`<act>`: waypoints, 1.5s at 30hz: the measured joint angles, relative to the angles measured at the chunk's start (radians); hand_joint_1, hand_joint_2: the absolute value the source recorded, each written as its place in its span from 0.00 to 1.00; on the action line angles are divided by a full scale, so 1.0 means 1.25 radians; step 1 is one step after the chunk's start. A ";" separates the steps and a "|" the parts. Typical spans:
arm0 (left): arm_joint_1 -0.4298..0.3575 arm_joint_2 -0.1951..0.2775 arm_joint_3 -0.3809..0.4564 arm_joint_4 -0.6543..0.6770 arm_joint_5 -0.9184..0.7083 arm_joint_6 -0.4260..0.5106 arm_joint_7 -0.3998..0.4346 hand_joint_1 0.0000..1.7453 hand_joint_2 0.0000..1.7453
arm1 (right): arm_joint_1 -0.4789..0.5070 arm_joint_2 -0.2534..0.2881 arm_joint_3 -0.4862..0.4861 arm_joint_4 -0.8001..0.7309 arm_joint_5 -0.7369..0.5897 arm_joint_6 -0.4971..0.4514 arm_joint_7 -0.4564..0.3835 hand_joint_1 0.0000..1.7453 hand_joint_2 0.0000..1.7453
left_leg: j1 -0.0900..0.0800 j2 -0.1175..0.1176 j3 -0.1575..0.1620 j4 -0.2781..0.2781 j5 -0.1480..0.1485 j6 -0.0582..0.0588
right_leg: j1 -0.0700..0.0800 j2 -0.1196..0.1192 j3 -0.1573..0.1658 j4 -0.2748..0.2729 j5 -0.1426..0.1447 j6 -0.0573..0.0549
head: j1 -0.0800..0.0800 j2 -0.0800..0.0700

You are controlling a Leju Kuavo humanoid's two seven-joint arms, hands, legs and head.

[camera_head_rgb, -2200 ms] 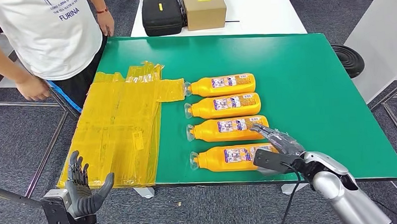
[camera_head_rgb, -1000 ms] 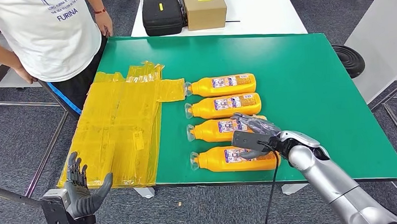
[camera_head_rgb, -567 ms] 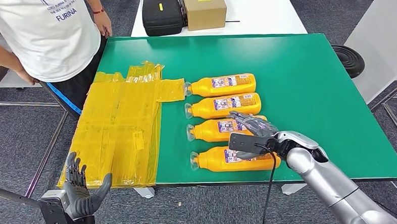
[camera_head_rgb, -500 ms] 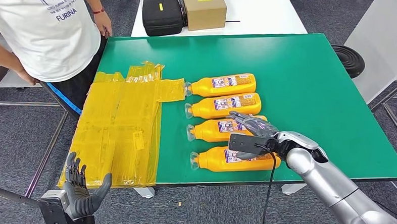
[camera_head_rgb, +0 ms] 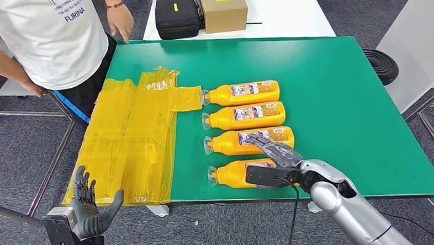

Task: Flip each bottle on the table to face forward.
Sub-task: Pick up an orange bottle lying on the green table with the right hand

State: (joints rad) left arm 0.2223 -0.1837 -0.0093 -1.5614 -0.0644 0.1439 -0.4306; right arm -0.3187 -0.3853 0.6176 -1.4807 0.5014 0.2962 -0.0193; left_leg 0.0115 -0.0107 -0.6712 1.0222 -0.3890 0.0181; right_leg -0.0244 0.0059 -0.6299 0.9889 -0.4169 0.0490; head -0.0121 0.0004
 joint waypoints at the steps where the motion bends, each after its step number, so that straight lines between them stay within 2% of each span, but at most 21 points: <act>1: 0.000 0.000 0.000 0.000 0.000 -0.001 0.000 0.00 1.00 | 0.008 -0.001 -0.004 -0.006 0.000 -0.001 0.001 0.00 1.00 | 0.000 0.000 0.000 0.000 0.000 0.000 | 0.000 0.000 0.000 0.000 0.000 0.000 | 0.000 0.000; 18: -0.006 0.000 0.000 0.000 0.000 -0.007 0.006 0.00 1.00 | 0.140 0.023 -0.046 -0.106 0.091 -0.025 0.034 0.00 1.00 | 0.000 0.000 0.000 0.000 0.000 0.000 | 0.000 0.000 0.000 0.000 0.000 0.000 | 0.000 0.000; 28: -0.008 0.000 0.001 0.000 0.000 -0.011 0.008 0.00 1.00 | 0.166 0.032 -0.059 -0.122 0.096 -0.025 0.037 0.00 1.00 | 0.000 0.000 0.000 0.000 0.000 0.000 | 0.000 0.000 0.000 0.000 0.000 0.000 | 0.000 0.000; 42: -0.012 0.000 0.001 0.001 0.000 -0.015 0.009 0.00 1.00 | 0.181 0.026 -0.077 -0.123 0.086 -0.025 0.037 0.00 1.00 | 0.000 0.000 0.000 0.000 0.000 0.000 | 0.000 0.000 0.000 0.000 0.000 0.000 | 0.000 0.000; 45: -0.013 0.000 0.001 0.004 0.003 -0.017 0.008 0.00 1.00 | 0.199 -0.001 -0.100 -0.122 0.049 -0.025 0.024 0.00 1.00 | 0.000 0.000 0.000 0.000 0.000 0.000 | 0.000 0.000 0.000 0.000 0.000 0.000 | 0.000 0.000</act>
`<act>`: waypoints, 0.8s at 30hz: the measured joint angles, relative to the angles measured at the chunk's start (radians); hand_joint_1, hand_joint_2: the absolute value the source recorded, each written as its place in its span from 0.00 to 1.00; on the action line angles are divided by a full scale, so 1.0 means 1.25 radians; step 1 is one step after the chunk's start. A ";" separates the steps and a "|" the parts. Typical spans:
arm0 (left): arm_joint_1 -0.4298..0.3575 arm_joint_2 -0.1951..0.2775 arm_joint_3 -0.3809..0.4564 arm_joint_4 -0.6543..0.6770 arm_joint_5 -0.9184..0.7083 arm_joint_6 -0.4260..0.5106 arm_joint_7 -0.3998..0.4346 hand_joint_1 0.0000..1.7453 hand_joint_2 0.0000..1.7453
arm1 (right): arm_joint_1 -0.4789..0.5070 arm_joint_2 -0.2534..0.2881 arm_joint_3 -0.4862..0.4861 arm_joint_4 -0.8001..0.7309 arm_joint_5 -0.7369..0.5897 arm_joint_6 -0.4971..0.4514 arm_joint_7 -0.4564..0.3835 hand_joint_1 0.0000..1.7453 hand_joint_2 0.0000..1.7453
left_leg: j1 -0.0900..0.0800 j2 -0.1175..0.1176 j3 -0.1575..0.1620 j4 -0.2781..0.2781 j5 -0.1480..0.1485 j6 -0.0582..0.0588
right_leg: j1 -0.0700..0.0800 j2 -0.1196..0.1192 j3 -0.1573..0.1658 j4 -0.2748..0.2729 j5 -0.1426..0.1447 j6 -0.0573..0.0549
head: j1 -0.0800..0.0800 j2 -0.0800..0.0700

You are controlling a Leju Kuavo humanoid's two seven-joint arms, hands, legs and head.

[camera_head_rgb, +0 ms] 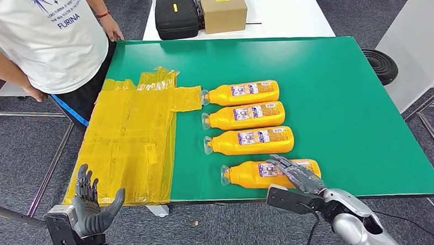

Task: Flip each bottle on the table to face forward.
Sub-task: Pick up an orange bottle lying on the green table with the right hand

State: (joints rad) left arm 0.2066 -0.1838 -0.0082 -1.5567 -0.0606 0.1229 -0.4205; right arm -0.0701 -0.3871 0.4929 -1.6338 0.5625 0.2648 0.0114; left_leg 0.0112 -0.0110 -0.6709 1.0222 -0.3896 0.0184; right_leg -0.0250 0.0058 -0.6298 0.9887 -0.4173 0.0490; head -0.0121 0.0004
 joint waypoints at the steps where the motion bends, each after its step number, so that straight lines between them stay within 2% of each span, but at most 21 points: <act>1: 0.000 0.000 0.000 0.004 0.003 0.000 -0.003 0.00 1.00 | 0.007 -0.017 -0.016 0.004 -0.016 0.001 -0.009 0.00 1.00 | 0.000 0.000 0.000 0.000 0.000 0.000 | 0.000 0.000 0.000 0.000 0.000 0.000 | 0.000 0.000; 3: -0.001 0.001 0.001 0.015 0.010 0.002 -0.009 0.00 1.00 | 0.005 -0.047 -0.045 0.027 -0.045 0.010 -0.021 0.00 1.00 | 0.000 0.000 0.000 0.000 0.000 0.001 | -0.001 0.000 0.000 0.000 0.000 0.000 | 0.000 0.000; 8: -0.002 0.002 0.000 0.029 0.018 0.012 -0.011 0.00 1.00 | -0.030 -0.069 -0.061 0.089 -0.070 0.031 -0.026 0.00 1.00 | 0.000 0.000 0.001 0.000 0.000 0.001 | -0.001 0.000 0.001 0.000 0.000 0.000 | 0.000 0.000; 24: -0.001 0.004 -0.004 0.034 0.033 0.029 -0.020 0.00 1.00 | -0.064 -0.082 -0.064 0.146 -0.082 0.028 -0.037 0.00 1.00 | 0.000 0.000 0.000 0.000 -0.001 0.001 | -0.001 0.000 0.001 0.000 0.000 0.000 | 0.000 0.000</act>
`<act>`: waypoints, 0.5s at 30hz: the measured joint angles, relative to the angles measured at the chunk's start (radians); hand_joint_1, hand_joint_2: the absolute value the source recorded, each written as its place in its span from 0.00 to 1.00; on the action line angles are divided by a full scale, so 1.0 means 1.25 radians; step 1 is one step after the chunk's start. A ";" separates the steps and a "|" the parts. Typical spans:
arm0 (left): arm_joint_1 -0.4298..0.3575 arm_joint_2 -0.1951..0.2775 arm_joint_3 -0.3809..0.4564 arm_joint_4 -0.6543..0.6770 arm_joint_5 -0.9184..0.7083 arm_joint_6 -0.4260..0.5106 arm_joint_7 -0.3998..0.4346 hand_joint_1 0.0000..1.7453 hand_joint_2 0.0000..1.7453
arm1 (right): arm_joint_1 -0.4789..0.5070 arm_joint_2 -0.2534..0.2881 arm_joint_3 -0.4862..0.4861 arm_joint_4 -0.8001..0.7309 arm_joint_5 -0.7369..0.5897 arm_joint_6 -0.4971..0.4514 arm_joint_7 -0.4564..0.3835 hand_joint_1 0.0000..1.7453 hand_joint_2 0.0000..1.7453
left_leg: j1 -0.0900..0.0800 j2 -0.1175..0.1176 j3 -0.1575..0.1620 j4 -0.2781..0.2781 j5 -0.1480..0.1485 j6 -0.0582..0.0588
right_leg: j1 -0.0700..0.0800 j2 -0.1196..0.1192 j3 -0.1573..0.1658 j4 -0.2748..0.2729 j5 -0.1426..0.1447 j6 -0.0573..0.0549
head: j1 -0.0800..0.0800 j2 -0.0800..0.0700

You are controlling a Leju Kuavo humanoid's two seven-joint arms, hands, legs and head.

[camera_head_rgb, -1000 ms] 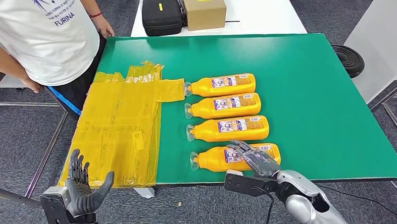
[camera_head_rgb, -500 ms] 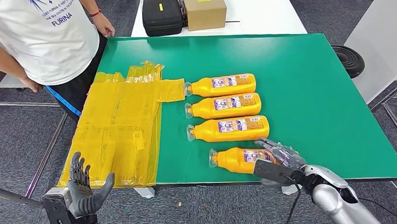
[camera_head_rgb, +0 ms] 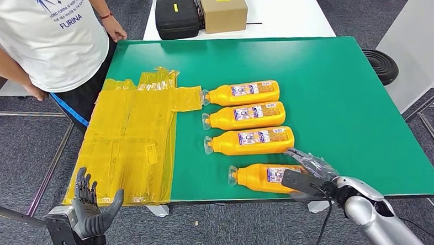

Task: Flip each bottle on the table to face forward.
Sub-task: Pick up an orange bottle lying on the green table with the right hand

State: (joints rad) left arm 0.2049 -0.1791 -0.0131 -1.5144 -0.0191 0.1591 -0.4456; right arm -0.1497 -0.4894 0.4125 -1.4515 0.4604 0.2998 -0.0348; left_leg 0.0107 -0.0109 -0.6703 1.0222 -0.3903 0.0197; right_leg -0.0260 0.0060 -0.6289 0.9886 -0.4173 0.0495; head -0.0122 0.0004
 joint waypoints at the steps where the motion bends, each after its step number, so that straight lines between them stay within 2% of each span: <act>1: 0.000 0.000 -0.001 0.001 0.001 0.000 -0.001 0.00 1.00 | -0.004 0.000 0.000 0.001 -0.002 0.001 0.000 0.00 1.00 | 0.000 0.000 0.000 0.000 0.000 0.000 | 0.000 0.000 0.000 0.000 0.000 0.000 | 0.000 0.000; 5: -0.003 0.003 -0.003 0.008 0.013 0.000 -0.002 0.00 1.00 | -0.018 -0.002 0.005 0.008 -0.011 0.014 -0.002 0.01 1.00 | 0.000 0.000 0.000 0.000 0.000 0.000 | 0.000 0.000 0.000 0.000 0.000 0.000 | 0.000 0.000; 6: -0.004 0.004 -0.004 0.009 0.017 -0.001 -0.002 0.00 1.00 | -0.021 -0.003 0.008 0.010 -0.014 0.020 -0.002 0.10 1.00 | 0.000 0.000 0.000 0.000 0.000 0.000 | 0.000 0.000 0.000 0.000 0.000 0.000 | 0.000 0.000; 7: -0.004 0.005 -0.005 0.010 0.020 -0.001 -0.003 0.00 1.00 | -0.023 -0.004 0.011 0.011 -0.016 0.024 -0.003 0.30 1.00 | 0.000 0.000 0.000 0.000 0.000 0.000 | 0.000 0.000 0.000 0.000 0.000 0.000 | 0.000 0.000; 9: -0.005 0.008 -0.008 0.012 0.023 -0.001 -0.003 0.00 1.00 | -0.025 -0.008 0.017 0.013 -0.020 0.032 -0.004 0.76 1.00 | 0.000 0.000 0.000 0.000 0.000 0.000 | 0.000 0.000 0.000 0.000 0.000 0.000 | 0.000 0.000; 10: -0.006 0.009 -0.010 0.012 0.024 -0.001 -0.003 0.00 1.00 | -0.026 -0.011 0.019 0.014 -0.021 0.035 -0.005 0.90 1.00 | 0.000 0.000 0.000 0.000 0.000 0.000 | 0.000 0.000 0.000 0.000 0.000 0.000 | 0.000 0.000; 11: -0.006 0.010 -0.011 0.012 0.025 -0.002 -0.003 0.00 1.00 | -0.027 -0.014 0.021 0.015 -0.023 0.039 -0.005 0.95 1.00 | 0.000 0.000 0.000 0.000 0.000 0.000 | 0.000 0.000 0.000 0.000 0.000 0.000 | 0.000 0.000; 15: -0.009 0.016 -0.017 0.012 0.035 -0.008 -0.003 0.00 1.00 | -0.034 -0.035 0.032 0.014 -0.027 0.065 -0.008 0.98 1.00 | 0.000 0.000 0.000 0.000 0.000 0.000 | 0.000 0.000 0.000 0.000 0.000 0.000 | 0.000 0.000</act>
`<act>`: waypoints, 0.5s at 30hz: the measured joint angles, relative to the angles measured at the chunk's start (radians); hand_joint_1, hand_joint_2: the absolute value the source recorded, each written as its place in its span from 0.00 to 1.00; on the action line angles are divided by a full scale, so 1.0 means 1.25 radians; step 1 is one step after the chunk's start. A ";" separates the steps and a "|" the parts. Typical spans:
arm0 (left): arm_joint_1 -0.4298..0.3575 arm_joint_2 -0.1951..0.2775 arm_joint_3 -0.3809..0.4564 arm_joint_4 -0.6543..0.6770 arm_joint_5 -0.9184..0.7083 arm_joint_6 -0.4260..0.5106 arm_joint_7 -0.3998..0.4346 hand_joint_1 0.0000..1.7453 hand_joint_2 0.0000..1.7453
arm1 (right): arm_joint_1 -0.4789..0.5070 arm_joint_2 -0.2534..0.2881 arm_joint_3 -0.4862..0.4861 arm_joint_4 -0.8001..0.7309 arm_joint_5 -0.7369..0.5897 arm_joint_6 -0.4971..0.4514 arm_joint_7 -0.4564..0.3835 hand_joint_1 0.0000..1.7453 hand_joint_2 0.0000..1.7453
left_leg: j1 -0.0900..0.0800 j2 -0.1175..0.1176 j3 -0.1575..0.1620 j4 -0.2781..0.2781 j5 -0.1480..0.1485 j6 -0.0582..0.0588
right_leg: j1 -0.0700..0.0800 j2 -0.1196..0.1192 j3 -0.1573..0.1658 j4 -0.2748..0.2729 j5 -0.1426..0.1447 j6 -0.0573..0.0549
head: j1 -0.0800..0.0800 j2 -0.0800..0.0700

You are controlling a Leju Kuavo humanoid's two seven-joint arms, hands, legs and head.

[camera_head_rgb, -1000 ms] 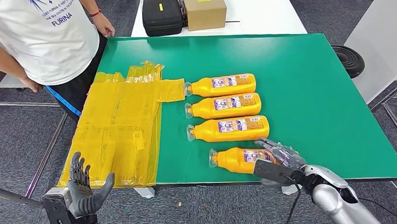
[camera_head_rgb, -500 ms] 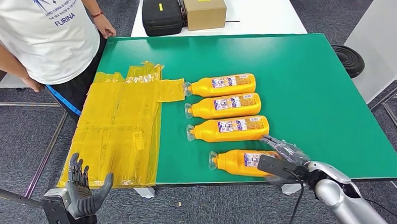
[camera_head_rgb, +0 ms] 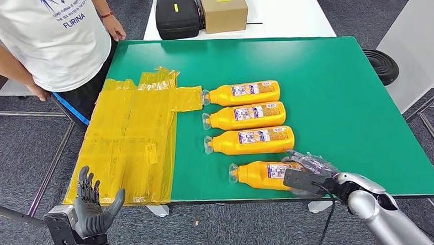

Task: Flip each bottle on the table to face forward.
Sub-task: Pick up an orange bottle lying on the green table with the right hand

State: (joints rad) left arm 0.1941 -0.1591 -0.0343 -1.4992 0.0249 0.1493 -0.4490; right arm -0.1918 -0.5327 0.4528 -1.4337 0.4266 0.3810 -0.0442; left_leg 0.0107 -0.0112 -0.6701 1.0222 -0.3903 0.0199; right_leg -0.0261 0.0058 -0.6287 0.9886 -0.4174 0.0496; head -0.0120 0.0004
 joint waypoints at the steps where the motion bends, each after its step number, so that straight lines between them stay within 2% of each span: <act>1: -0.001 0.002 -0.002 0.000 0.002 -0.001 0.000 0.00 1.00 | -0.001 -0.005 0.003 0.000 0.000 0.005 0.000 0.99 1.00 | 0.000 0.000 0.000 0.000 0.000 0.000 | 0.000 0.000 0.000 0.000 0.000 0.000 | 0.000 0.000; 15: -0.008 0.018 -0.016 0.007 0.028 -0.019 0.009 0.00 1.00 | 0.013 -0.058 0.025 -0.034 0.009 0.044 0.007 1.00 1.00 | 0.000 0.000 0.001 0.000 0.000 0.000 | 0.000 0.000 0.000 0.000 0.000 0.000 | 0.000 0.000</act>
State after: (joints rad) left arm 0.1847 -0.1367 -0.0539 -1.4903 0.0596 0.1257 -0.4378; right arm -0.1760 -0.6047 0.4838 -1.4765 0.4377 0.4356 -0.0351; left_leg 0.0107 -0.0109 -0.6692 1.0224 -0.3905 0.0200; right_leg -0.0263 0.0060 -0.6284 0.9886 -0.4173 0.0497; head -0.0121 0.0004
